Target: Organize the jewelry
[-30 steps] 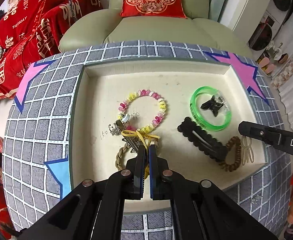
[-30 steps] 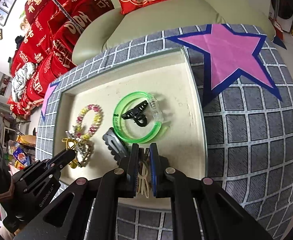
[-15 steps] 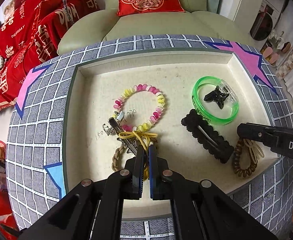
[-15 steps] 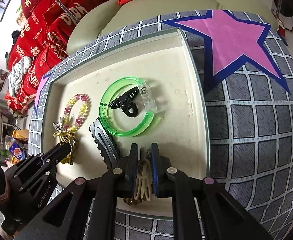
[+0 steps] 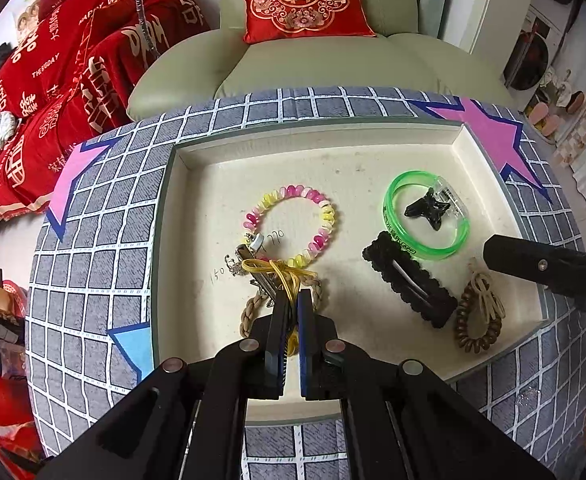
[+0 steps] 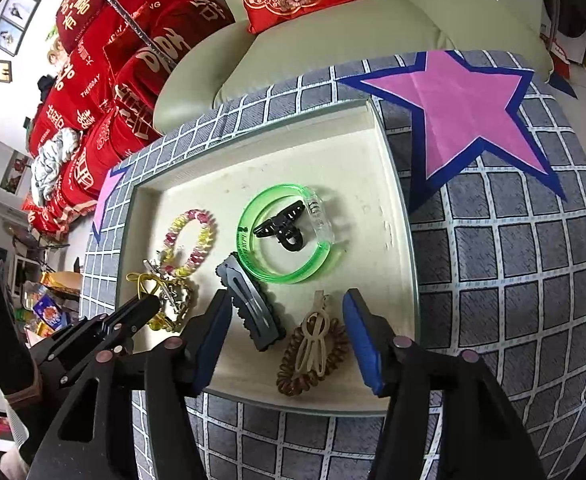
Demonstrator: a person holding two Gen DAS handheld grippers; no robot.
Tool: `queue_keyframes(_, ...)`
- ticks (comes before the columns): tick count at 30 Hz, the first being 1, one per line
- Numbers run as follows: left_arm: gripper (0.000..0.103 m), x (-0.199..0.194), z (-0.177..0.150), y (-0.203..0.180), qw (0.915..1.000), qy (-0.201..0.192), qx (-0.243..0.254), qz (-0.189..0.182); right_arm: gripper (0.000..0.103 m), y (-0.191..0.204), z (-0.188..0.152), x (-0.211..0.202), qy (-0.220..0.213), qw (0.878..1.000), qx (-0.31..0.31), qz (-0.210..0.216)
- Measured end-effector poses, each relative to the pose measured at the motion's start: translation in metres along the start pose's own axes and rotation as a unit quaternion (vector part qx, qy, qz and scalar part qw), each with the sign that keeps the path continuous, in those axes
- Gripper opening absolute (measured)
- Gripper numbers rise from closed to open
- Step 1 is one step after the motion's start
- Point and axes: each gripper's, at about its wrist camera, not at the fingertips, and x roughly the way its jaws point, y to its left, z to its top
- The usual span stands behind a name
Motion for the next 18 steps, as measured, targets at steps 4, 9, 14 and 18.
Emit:
queue_keyframes(4, 0.011, -0.004, -0.002, 0.004, 1.0, 0.001, -0.007, -0.002, 0.071, 0.001, -0.002, -0.009, -0.011, 1.0, 0.005, 0.001)
queue_keyframes(9, 0.011, -0.011, -0.007, 0.009, 0.9999, 0.0, -0.012, -0.005, 0.076, 0.001, -0.006, -0.022, -0.021, 1.0, 0.012, 0.005)
queue_keyframes(14, 0.011, -0.018, -0.015, 0.015, 0.9998, 0.001, -0.019, -0.009, 0.082, 0.003, -0.014, -0.029, -0.02, 1.0, 0.012, 0.0)
queue_keyframes(18, 0.011, -0.025, -0.021, 0.021, 0.9995, 0.001, -0.028, -0.012, 0.082, 0.004, -0.022, -0.035, -0.021, 1.0, 0.015, -0.005)
